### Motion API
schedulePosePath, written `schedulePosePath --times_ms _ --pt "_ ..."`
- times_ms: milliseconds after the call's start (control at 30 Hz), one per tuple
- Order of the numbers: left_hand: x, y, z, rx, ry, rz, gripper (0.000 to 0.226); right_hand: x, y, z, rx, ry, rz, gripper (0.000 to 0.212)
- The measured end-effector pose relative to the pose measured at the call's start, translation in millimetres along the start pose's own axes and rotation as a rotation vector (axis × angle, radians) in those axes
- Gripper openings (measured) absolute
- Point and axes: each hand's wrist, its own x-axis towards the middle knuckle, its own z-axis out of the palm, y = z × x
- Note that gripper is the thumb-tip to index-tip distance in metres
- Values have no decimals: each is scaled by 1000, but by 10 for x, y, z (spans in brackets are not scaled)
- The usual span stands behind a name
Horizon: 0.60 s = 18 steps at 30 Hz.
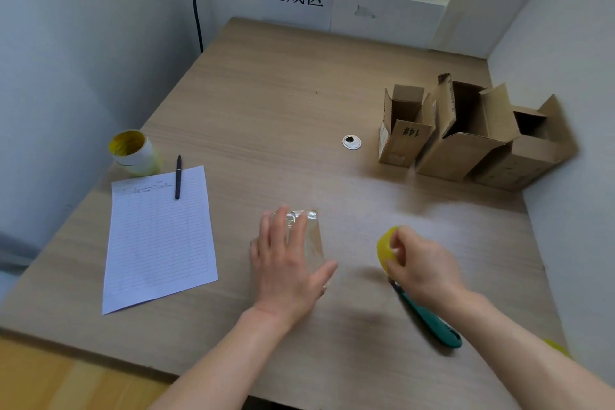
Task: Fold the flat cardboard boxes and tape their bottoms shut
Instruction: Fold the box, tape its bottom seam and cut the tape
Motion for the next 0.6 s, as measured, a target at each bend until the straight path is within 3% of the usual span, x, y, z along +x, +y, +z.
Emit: schedulePosePath --times_ms 67,133,200,300,400,500,600 --pt "-24 -146 61 137 -250 -65 91 -145 160 201 -146 -112 -50 25" --pt "-65 -270 136 143 -347 -53 90 -261 285 381 -232 -217 -70 22" --pt "-114 -351 172 73 -340 -62 96 -365 345 506 -271 -280 -91 13" --pt "-138 -428 218 22 -315 -60 93 -426 407 597 -333 -295 -67 21" --pt "-128 -449 245 -7 -291 -33 82 -405 384 691 -348 -98 -99 39" --pt "-141 -460 302 -185 -175 -72 72 -329 23 718 -20 201 -65 39" --pt "-191 -369 405 -333 -104 -83 60 -240 -554 828 406 166 -51 55"
